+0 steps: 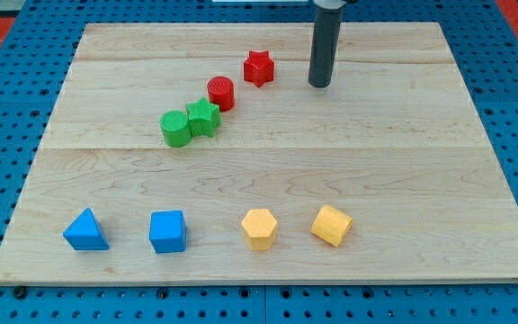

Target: Slide the green star and green circle below the red circle

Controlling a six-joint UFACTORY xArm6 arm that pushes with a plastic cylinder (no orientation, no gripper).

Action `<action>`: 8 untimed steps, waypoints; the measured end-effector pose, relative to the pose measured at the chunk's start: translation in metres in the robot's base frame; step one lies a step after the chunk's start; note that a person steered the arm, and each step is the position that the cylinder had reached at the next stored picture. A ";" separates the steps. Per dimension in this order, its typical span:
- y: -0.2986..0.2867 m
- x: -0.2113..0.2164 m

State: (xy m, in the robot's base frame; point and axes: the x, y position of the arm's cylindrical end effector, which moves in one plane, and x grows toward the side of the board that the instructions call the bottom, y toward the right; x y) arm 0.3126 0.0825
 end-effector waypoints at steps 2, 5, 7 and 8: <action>-0.090 -0.039; -0.253 -0.035; -0.257 0.081; -0.243 0.089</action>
State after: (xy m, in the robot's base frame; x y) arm 0.4014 -0.1603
